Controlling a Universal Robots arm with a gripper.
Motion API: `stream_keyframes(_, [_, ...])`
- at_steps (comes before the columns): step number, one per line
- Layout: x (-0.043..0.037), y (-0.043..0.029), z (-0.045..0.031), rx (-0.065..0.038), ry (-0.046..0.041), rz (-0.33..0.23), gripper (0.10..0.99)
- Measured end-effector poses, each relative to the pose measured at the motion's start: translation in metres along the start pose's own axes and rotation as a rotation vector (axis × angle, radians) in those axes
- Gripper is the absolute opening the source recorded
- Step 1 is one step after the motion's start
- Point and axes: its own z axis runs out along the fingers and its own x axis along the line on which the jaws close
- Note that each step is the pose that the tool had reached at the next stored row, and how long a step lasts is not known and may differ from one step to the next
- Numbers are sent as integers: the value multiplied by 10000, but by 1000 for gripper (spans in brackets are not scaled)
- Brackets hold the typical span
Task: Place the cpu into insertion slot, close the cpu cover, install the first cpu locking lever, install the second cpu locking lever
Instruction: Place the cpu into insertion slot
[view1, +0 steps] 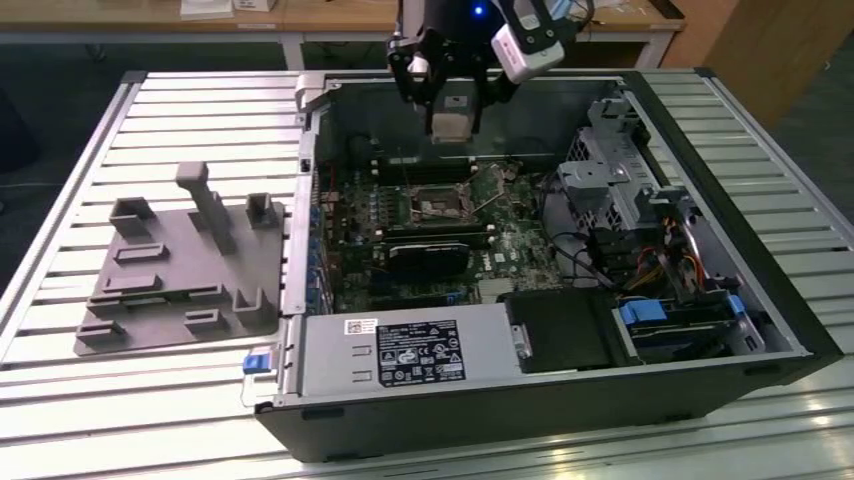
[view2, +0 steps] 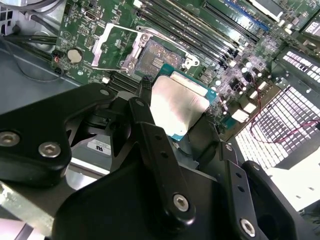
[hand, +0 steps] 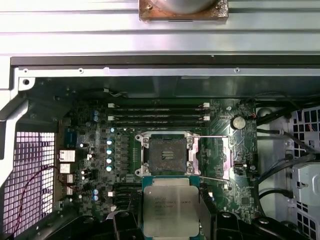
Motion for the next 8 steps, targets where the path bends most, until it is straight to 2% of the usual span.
stream_keyframes(8, [2, -5, 54, -1, -49, -5, 537])
